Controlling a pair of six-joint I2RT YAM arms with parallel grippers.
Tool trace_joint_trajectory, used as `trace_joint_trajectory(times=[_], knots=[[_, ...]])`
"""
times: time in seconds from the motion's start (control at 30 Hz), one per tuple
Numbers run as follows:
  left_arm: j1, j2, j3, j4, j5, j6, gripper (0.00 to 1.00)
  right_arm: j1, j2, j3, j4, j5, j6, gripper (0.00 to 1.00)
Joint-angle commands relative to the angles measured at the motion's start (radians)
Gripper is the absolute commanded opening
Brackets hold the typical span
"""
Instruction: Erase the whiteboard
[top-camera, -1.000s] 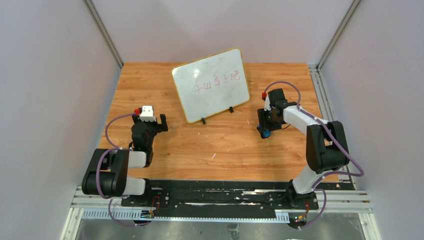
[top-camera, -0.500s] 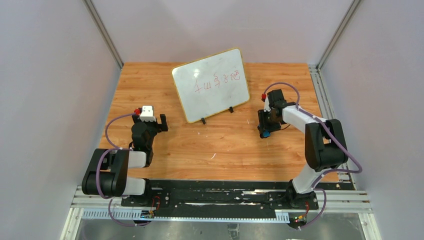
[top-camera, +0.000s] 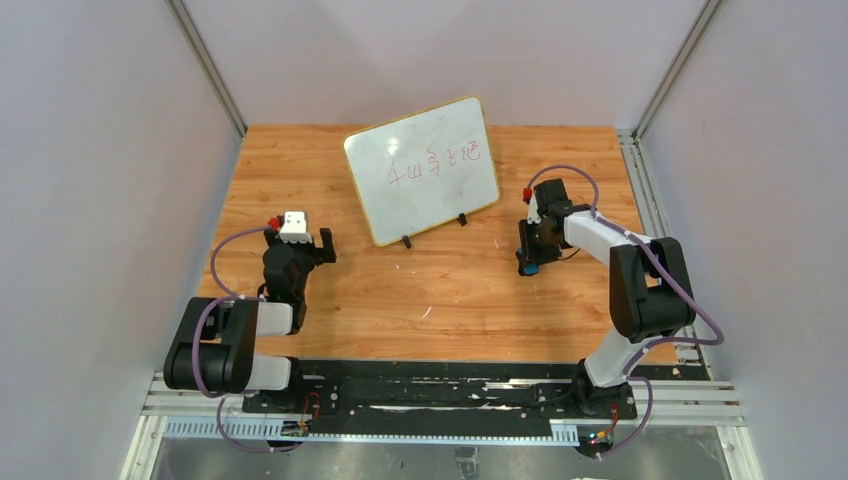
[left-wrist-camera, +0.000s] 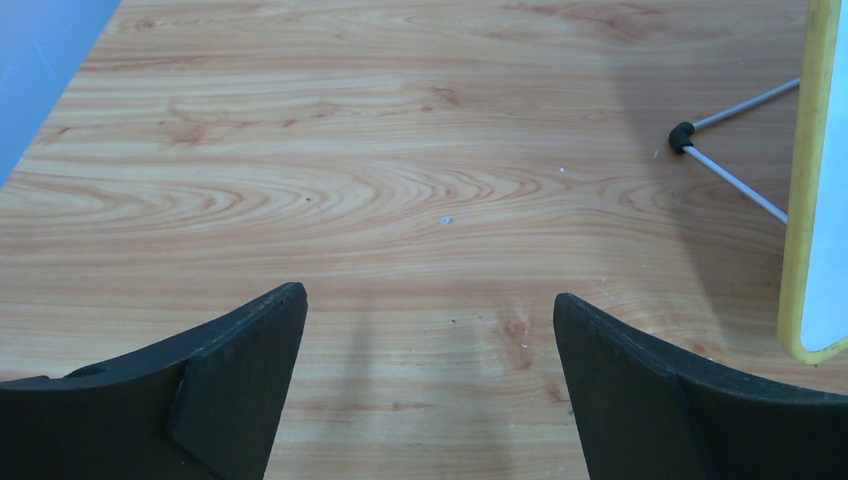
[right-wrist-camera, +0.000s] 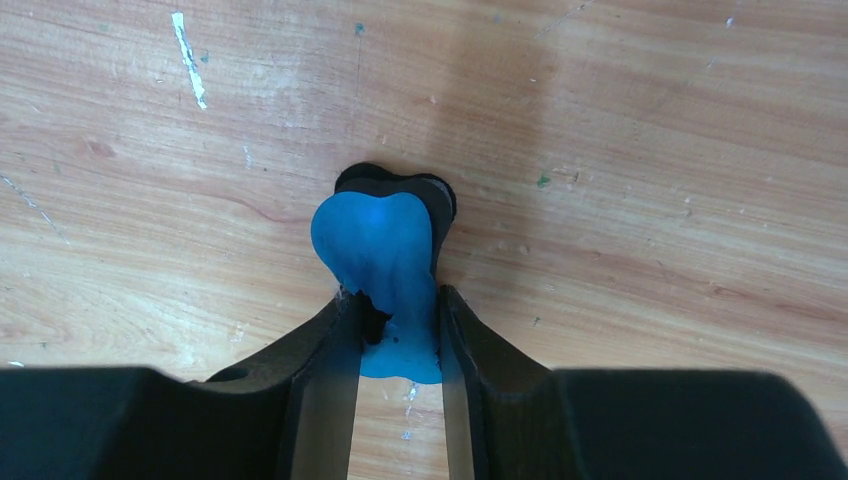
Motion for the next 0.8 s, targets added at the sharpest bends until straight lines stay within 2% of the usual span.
trace_joint_trajectory(times=[0.0,0.07,0.1,0.23,0.43,0.5,0.63,0.7,0.77], knots=[[-0.004,0.007,0.02,0.016,-0.006,0.007,0.98,0.013,-0.032,-0.002,-0.013,0.049,0.009,0.2],[-0.003,0.006,0.02,0.017,-0.006,0.007,0.98,0.014,-0.054,-0.008,-0.01,0.063,0.01,0.04],[-0.004,0.006,0.02,0.017,-0.006,0.007,0.98,0.013,-0.065,-0.012,-0.009,0.068,0.01,0.01],[-0.004,-0.001,0.018,0.022,0.006,0.014,0.98,0.017,-0.111,-0.032,0.012,0.058,0.014,0.01],[-0.001,-0.094,0.035,-0.094,0.068,0.033,0.98,0.023,-0.141,-0.049,0.019,0.036,0.016,0.01],[0.014,-0.124,0.048,-0.142,0.146,0.045,0.98,0.028,-0.156,-0.053,0.02,0.032,0.016,0.0],[0.08,-0.186,0.143,-0.381,0.32,0.072,0.98,0.032,-0.191,-0.062,0.02,0.021,0.018,0.01],[0.142,-0.189,0.202,-0.46,0.465,0.059,1.0,0.034,-0.202,-0.062,0.021,0.013,0.017,0.01],[0.218,-0.17,0.272,-0.507,0.646,0.012,0.94,0.034,-0.21,-0.06,0.02,0.007,0.016,0.01]])
